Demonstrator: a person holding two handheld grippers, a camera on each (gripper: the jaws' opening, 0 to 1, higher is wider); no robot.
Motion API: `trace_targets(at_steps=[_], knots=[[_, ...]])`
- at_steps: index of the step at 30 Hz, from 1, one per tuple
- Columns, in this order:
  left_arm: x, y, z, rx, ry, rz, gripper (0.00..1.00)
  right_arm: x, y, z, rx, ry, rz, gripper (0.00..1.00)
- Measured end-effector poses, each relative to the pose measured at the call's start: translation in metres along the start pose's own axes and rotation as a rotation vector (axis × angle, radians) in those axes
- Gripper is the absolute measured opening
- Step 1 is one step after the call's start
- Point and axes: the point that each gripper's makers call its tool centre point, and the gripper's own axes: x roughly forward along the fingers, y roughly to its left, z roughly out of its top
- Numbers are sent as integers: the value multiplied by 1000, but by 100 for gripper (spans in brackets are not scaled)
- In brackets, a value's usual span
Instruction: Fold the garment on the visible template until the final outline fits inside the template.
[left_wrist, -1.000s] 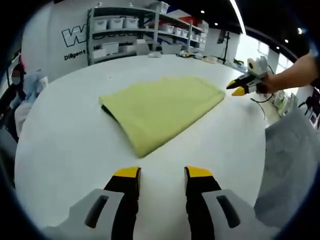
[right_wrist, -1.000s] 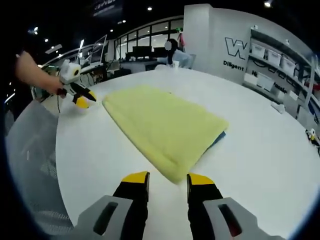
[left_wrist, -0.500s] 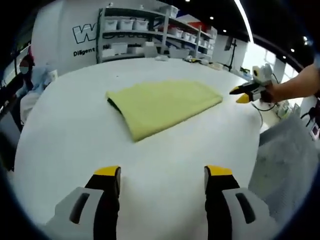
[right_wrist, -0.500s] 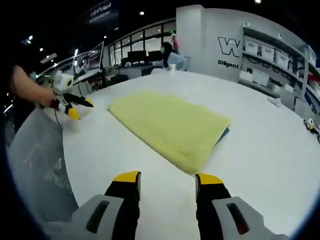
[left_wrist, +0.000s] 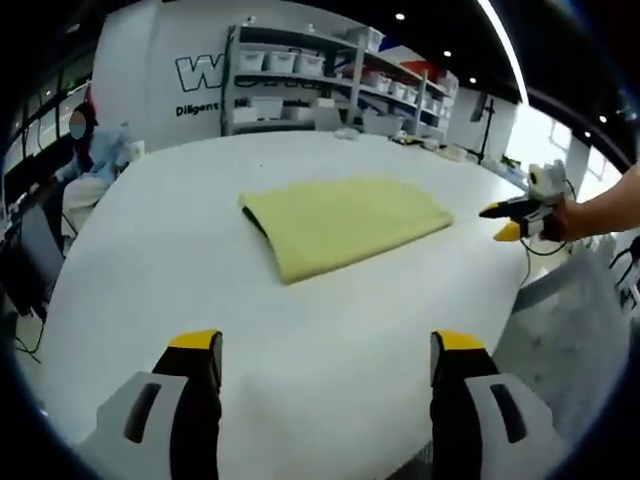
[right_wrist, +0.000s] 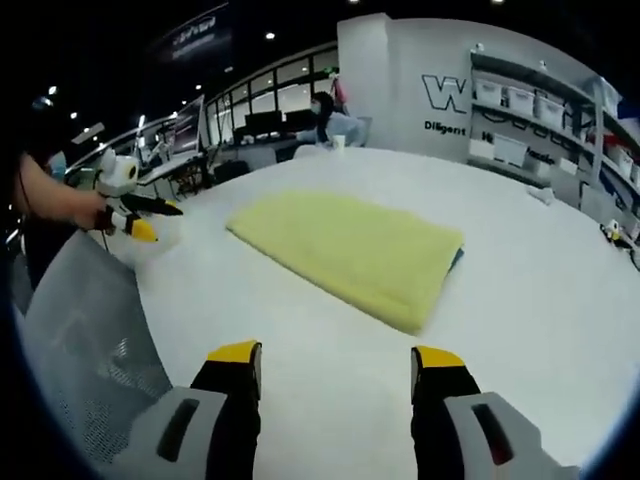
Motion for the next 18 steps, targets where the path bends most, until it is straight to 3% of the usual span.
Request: trace_targets(at_steps=[11,18], knots=[[-11,-13,11,-4,-33,27,93,-9,15,4,40,-39,-17,75],[-16,-22,13,18,-50,44,95,-16,22,1,56,-44,-20,80]])
